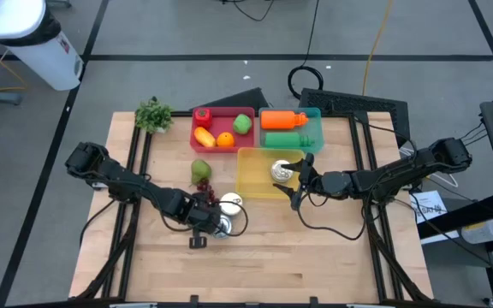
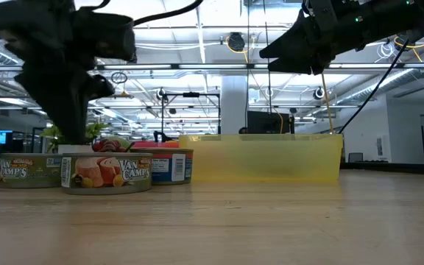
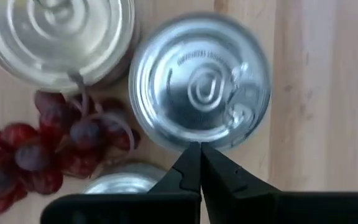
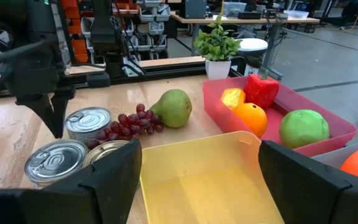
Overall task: Pick & Place Food Item
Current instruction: Adjust the tuna cans
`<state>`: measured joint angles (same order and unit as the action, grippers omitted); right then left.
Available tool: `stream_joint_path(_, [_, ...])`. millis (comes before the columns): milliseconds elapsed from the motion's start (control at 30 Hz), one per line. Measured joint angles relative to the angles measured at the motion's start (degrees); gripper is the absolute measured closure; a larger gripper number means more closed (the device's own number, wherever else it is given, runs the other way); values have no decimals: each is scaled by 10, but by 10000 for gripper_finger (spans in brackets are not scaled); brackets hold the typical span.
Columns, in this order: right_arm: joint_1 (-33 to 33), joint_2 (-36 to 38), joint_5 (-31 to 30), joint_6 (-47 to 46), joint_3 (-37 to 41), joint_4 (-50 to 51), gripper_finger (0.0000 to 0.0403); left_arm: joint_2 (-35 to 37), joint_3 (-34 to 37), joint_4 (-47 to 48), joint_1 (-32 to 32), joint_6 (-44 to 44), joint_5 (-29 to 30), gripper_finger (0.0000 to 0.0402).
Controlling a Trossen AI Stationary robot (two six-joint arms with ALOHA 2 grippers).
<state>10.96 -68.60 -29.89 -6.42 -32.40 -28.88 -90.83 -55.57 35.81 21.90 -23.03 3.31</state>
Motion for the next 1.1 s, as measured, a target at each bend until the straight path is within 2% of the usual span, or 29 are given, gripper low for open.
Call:
stream_joint_path(133, [0, 0, 0, 0, 0, 0, 94, 0, 20, -12, 7, -15, 32, 391])
stream_joint_path(300, [0, 0, 0, 0, 0, 0, 94, 0, 42, -76, 8, -22, 26, 397])
stream_joint_path(500, [0, 0, 0, 0, 0, 0, 94, 0, 44, -86, 7, -24, 34, 396])
stream_joint_path(733, [0, 0, 0, 0, 0, 0, 94, -1, 44, -162, 6, 1, 72, 389])
stream_joint_path(800, [0, 0, 0, 0, 0, 0, 94, -1, 43, -162, 6, 5, 70, 393])
stream_joint_path(933, [0, 0, 0, 0, 0, 0, 94, -1, 38, -161, 8, 4, 28, 397])
stream_joint_path(1100, [0, 0, 0, 0, 0, 0, 94, -18, 51, -161, 19, -14, 21, 398])
